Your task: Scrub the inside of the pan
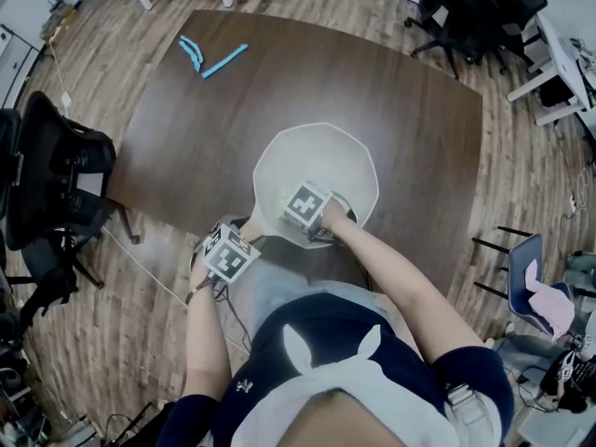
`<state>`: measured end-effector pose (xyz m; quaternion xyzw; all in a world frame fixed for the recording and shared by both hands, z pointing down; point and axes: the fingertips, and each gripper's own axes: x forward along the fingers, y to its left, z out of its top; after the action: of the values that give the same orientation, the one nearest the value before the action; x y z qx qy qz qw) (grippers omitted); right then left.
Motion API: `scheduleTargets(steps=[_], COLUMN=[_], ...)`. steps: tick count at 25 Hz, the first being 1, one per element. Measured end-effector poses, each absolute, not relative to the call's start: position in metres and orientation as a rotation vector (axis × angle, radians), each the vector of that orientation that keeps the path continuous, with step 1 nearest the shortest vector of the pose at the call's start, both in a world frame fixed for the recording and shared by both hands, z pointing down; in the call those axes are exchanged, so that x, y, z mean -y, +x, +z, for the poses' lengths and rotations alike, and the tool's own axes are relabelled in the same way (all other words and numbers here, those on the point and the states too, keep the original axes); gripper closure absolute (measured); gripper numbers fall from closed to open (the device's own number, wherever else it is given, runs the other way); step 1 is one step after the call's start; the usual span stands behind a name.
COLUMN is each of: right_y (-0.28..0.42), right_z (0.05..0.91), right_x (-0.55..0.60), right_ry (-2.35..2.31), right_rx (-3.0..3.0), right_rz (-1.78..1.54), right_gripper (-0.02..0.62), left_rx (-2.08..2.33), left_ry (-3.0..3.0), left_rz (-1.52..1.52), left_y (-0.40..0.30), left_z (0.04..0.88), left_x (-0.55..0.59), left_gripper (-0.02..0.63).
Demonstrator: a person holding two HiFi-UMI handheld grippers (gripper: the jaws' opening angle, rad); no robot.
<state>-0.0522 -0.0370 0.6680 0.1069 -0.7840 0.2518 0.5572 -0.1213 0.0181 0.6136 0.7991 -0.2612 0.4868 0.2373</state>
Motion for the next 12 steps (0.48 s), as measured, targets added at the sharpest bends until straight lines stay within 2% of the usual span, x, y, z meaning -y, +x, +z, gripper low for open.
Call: scheduleTargets(steps=[12], right_y=[-0.075], right_z=[0.661], right_x=[0.071], right_ry=[0.370], right_rx=[1.998], right_rz=[0.422], right_gripper=[0.585], left_rx=[0.726], left_ry=[2.177], left_rz=[1.318], left_y=[-0.121], left_z=[0.612], left_x=[-0.020], left_gripper=[0.380])
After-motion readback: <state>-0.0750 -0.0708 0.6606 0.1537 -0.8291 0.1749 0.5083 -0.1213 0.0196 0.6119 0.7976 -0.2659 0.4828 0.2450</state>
